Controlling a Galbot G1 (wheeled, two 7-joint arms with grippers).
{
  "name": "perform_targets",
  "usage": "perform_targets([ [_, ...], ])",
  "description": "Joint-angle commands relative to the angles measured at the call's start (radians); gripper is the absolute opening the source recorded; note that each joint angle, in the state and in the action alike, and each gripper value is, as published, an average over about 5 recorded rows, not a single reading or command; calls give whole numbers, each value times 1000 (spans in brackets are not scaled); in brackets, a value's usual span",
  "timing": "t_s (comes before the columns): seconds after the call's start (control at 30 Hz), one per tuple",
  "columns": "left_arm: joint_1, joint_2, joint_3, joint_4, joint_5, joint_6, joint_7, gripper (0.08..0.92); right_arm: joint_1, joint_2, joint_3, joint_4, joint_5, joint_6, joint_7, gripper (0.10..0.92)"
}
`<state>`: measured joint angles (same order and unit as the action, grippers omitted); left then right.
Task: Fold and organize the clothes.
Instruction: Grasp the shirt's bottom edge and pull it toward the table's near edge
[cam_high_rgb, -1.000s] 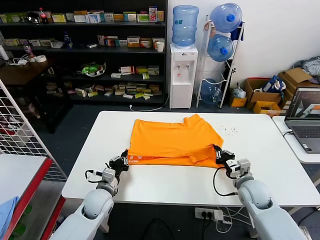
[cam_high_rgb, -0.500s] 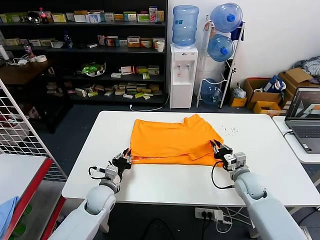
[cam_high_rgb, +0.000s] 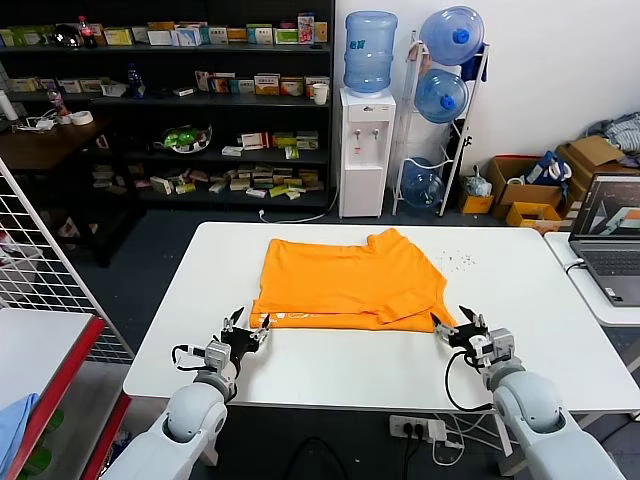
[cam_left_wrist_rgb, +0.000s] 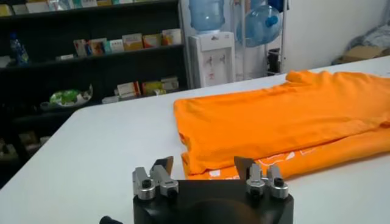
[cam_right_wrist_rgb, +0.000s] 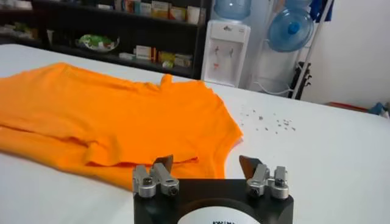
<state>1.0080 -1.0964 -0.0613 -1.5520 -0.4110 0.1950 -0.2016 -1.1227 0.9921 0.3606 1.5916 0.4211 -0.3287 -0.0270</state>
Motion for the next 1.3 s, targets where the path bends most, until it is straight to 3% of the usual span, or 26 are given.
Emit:
perform_targets([
  [0.03, -6, -5, 0, 24, -53, 34, -7, 785, -40, 9, 25, -27, -25, -25, 0, 812],
  [0.2, -29, -17, 2, 58, -73, 50, -16, 783, -12, 30, 12, -68, -35, -10, 1, 713],
  [0.57, -27, -15, 7, 56, -105, 74, -13, 471, -21, 23, 1, -49, -31, -28, 14, 393],
  [0.87, 45, 27, 0, -32, -130, 83, -26, 212, -114, -45, 16, 110, 4, -70, 60, 149],
  [1.03, 116, 77, -15, -131, -164, 104, -48, 108, -218, -81, 43, 220, 32, -105, 97, 125],
  [1.3, 260, 175, -46, -308, -188, 134, -82, 103, -400, -97, 81, 372, 35, -165, 149, 125],
])
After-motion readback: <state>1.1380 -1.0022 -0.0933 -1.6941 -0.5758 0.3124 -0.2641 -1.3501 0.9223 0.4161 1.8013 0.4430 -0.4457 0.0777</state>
